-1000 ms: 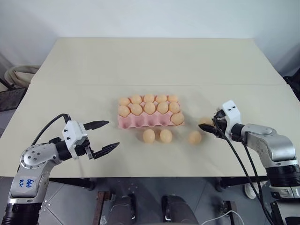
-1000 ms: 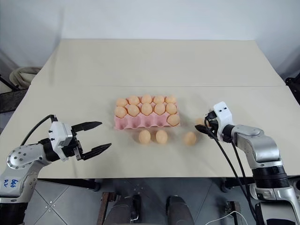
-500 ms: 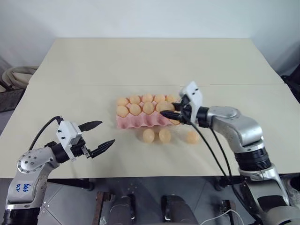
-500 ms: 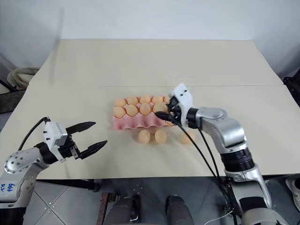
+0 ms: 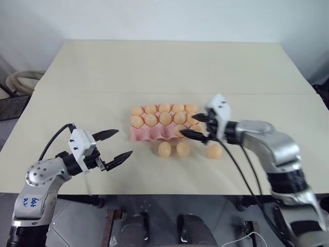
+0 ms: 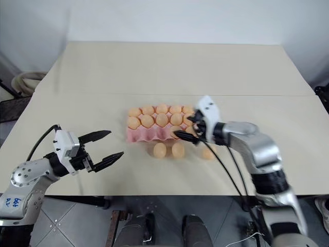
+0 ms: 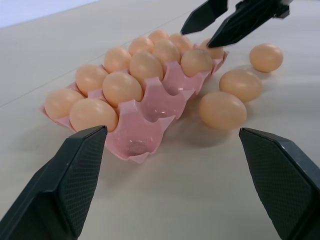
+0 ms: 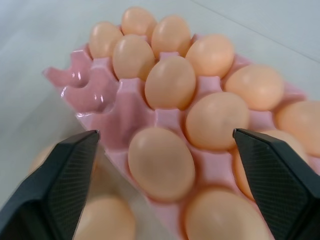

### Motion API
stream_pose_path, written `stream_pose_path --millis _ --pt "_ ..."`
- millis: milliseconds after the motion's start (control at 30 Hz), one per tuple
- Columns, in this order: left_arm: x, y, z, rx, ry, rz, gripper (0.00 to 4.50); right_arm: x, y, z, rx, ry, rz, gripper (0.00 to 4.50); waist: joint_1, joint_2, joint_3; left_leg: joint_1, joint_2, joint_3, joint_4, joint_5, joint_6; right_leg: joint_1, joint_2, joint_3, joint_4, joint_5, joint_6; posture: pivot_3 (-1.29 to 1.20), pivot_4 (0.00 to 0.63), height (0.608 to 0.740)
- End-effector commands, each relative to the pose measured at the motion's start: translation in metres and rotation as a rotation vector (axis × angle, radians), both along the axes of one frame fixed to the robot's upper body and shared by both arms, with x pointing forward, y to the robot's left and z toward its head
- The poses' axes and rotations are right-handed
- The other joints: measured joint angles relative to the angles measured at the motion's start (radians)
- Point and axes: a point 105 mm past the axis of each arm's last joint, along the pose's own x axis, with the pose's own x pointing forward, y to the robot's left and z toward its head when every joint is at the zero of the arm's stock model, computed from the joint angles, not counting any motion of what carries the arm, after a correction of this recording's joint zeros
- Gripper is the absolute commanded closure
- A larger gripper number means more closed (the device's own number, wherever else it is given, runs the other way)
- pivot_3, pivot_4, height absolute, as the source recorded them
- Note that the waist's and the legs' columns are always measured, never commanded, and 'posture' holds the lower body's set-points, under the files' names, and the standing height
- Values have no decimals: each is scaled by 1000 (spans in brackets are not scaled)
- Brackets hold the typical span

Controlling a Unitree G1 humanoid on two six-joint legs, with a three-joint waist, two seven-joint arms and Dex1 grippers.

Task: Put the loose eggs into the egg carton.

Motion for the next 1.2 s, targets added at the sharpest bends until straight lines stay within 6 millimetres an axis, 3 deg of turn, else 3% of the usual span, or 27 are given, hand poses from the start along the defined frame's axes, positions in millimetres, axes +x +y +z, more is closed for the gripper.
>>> stream_pose_path --millis 33,200,400,567,900,1067,1200 --pt "2 -9 5 -10 -15 -60 0 -23 -30 23 44 -164 27 20 -2 0 0 0 0 0 0 0 1 0 0 0 -2 0 1 0 150 740" --pt "9 -16 1 13 1 -117 0 -45 -70 18 37 -219 -22 20 -8 0 0 1 0 3 0 2 5 1 2 2 -1 1 2 0 150 740" --pt "18 -26 -4 68 11 -205 0 -91 -113 -19 -83 -199 -63 20 0 0 0 3 1 3 0 3 4 3 3 2 0 1 2 0 150 740" --pt "23 -27 -3 74 9 -227 0 -107 -131 -31 -69 -209 -144 20 -9 0 0 6 0 4 2 2 4 6 3 4 0 2 4 0 150 740" --pt "22 -11 4 32 8 -163 0 -90 -102 -22 -41 -233 -72 20 -7 0 0 10 2 4 2 1 0 9 3 5 0 3 2 0 150 740" --pt "8 3 -2 -18 17 -49 0 -60 -68 -26 -33 -103 -38 20 -13 0 0 7 2 4 1 1 -1 4 2 6 1 2 1 0 150 740" --pt "-2 7 -10 -14 23 -1 0 -47 -55 -32 -52 -63 -23 20 -1 0 0 6 3 3 0 1 -1 3 2 4 1 1 -1 0 150 740"
